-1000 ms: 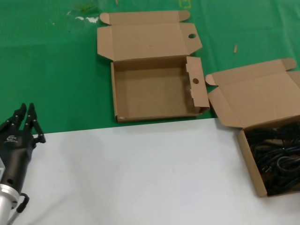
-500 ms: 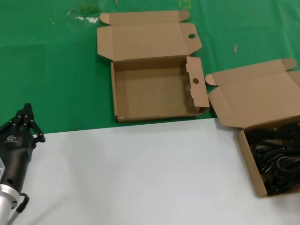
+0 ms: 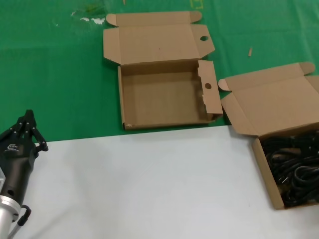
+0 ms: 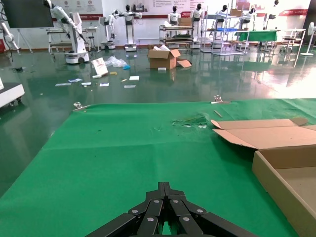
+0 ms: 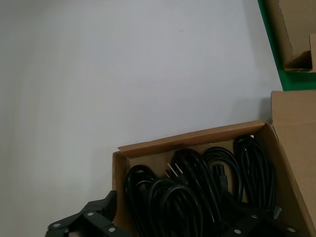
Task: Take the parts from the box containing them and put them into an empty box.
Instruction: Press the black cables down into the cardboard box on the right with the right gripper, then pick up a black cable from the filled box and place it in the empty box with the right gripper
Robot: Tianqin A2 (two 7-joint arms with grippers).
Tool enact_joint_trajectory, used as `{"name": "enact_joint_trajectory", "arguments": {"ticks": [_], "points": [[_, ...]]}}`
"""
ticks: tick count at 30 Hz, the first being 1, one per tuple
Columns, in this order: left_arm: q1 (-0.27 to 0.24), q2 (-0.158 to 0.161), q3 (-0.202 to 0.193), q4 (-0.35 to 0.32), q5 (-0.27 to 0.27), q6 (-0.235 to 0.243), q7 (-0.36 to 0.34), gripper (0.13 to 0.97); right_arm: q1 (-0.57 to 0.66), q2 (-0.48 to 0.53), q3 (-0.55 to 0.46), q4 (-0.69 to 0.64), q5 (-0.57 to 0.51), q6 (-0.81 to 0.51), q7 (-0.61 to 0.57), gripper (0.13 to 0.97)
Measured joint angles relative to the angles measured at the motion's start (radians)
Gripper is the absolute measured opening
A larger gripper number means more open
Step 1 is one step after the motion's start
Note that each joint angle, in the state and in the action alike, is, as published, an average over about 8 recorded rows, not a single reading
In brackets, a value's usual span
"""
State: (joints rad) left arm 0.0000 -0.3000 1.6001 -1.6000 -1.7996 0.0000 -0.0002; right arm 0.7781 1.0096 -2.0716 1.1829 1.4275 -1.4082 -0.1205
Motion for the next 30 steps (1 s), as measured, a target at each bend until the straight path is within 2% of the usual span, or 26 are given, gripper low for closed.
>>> {"name": "enact_joint_trajectory", "arguments": {"ticks": [5, 22, 26, 30], "points": [[0.0, 0.0, 0.0, 0.0, 0.0, 0.0, 0.0, 0.14, 0.006, -0.022, 0.004, -0.035, -0.011, 0.011, -0.023, 0.745], [0.0, 0.0, 0.0, 0.0, 0.0, 0.0, 0.0, 0.14, 0.033, -0.062, 0.007, -0.091, -0.042, 0.023, -0.063, 0.347], [0.0, 0.0, 0.0, 0.0, 0.0, 0.0, 0.0, 0.14, 0.041, -0.056, 0.007, -0.085, -0.047, 0.008, -0.049, 0.347], [0.0, 0.0, 0.0, 0.0, 0.0, 0.0, 0.0, 0.14, 0.051, -0.039, 0.01, -0.056, -0.047, -0.022, -0.013, 0.282]]}}
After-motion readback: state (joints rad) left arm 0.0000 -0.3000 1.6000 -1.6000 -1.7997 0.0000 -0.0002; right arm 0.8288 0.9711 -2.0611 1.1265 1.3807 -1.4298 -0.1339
